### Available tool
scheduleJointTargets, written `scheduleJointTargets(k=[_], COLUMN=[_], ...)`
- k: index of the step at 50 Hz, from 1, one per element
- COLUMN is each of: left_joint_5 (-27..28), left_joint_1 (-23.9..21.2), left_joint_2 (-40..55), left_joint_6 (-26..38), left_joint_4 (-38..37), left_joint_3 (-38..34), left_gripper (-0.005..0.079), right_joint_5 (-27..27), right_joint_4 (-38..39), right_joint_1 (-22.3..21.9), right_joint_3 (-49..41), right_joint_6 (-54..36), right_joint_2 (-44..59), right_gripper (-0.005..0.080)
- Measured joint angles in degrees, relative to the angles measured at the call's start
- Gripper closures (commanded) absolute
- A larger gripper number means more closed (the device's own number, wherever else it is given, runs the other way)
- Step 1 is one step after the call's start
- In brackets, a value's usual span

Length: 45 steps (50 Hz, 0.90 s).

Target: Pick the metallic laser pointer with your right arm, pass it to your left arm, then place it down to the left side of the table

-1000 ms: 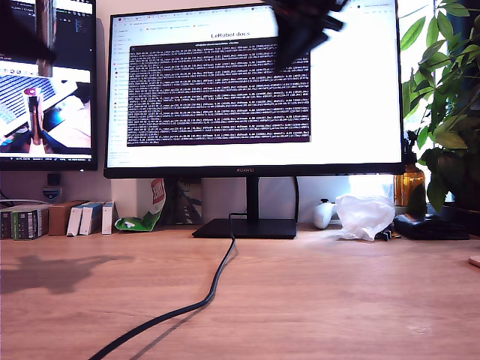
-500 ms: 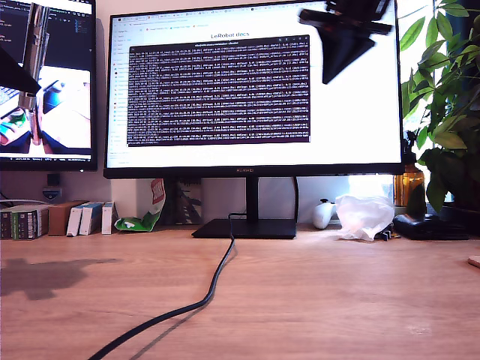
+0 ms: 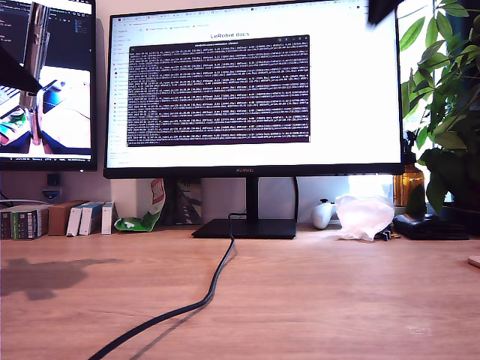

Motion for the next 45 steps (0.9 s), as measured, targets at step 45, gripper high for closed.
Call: scheduleJointTargets(k=[45], left_joint_5=[-2.36], left_joint_1=[0.0], left_joint_2=[20.02], left_joint_6=[-5.9], left_joint_4=[-12.5], left_joint_3=[3.28], left_gripper=[0.0764], right_joint_5=[-1.64], right_joint_4=[35.67], right_joint_1=[-1.68], right_joint_3=[-67.14], right_joint_6=[-3.1], right_joint_2=[-46.56], right_gripper=[0.0764])
